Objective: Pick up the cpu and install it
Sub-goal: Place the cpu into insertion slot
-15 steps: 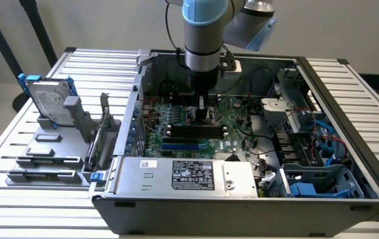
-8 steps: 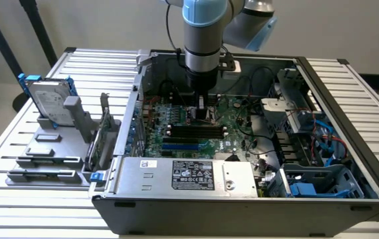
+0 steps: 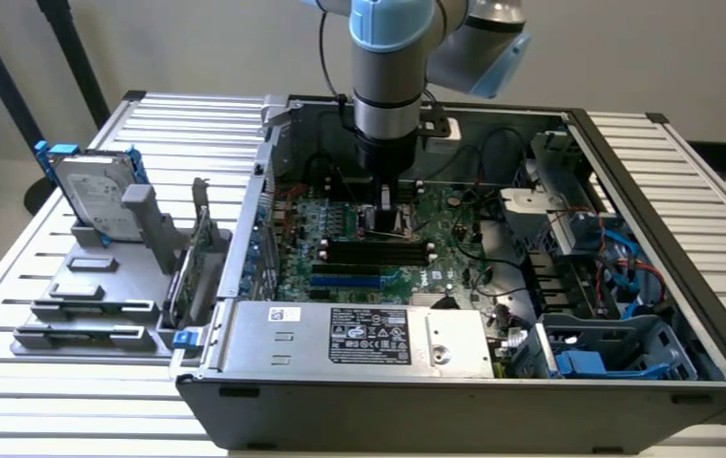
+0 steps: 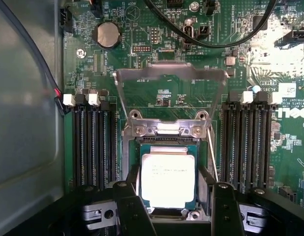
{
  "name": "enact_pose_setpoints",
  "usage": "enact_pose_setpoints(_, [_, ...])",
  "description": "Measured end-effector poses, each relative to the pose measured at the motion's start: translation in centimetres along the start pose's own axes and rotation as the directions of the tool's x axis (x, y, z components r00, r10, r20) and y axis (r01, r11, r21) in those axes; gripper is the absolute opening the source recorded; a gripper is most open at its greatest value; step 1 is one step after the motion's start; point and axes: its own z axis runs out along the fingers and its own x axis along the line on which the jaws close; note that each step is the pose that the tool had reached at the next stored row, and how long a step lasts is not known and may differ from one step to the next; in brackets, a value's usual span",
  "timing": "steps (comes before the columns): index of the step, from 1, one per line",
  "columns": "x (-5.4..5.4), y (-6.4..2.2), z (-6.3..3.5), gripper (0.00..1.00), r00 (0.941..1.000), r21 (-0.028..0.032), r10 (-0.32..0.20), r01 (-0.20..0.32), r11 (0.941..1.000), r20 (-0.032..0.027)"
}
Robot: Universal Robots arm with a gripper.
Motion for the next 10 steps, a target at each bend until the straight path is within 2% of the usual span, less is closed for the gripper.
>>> enact_pose_setpoints(5, [0.14,0.06,0.01,0.55,1.0,0.0,0.0,0.0,1.0,0.0026])
enact_pose_setpoints(10, [0.36,0.17,0.03,0.55,1.0,-0.0003,0.0,0.0,1.0,0.0024])
